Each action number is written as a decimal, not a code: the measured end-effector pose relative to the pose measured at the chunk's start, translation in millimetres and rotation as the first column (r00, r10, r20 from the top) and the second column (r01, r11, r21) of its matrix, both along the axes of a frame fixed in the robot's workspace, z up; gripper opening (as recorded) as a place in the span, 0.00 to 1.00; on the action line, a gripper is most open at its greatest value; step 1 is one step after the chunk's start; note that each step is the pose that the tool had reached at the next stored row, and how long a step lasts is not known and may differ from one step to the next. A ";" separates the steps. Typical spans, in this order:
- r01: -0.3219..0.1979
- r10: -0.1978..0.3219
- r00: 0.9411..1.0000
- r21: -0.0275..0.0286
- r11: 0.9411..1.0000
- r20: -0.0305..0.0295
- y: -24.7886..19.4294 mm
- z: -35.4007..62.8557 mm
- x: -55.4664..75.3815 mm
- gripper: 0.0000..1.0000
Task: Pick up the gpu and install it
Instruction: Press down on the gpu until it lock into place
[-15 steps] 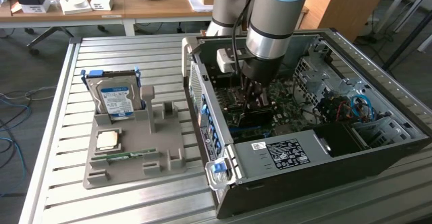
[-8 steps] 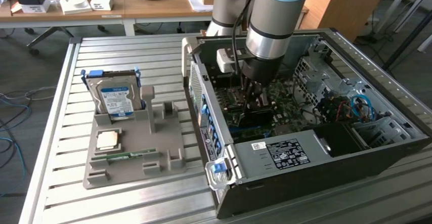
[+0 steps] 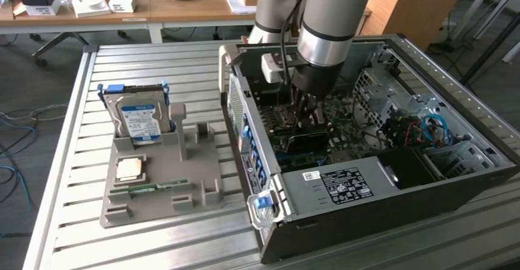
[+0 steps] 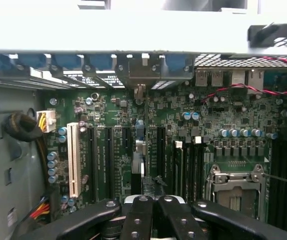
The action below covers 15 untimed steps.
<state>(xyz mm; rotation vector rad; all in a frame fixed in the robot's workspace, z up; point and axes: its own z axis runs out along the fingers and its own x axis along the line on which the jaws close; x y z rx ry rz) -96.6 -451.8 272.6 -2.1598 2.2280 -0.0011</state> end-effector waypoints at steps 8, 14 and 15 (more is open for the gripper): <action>0.000 0.000 1.000 0.000 1.000 0.000 0.0 21.2 0.0 0.11; 0.000 0.000 1.000 0.000 1.000 0.000 0.0 38.7 0.0 0.11; 0.000 0.000 1.000 0.000 1.000 0.000 0.0 41.6 0.0 0.11</action>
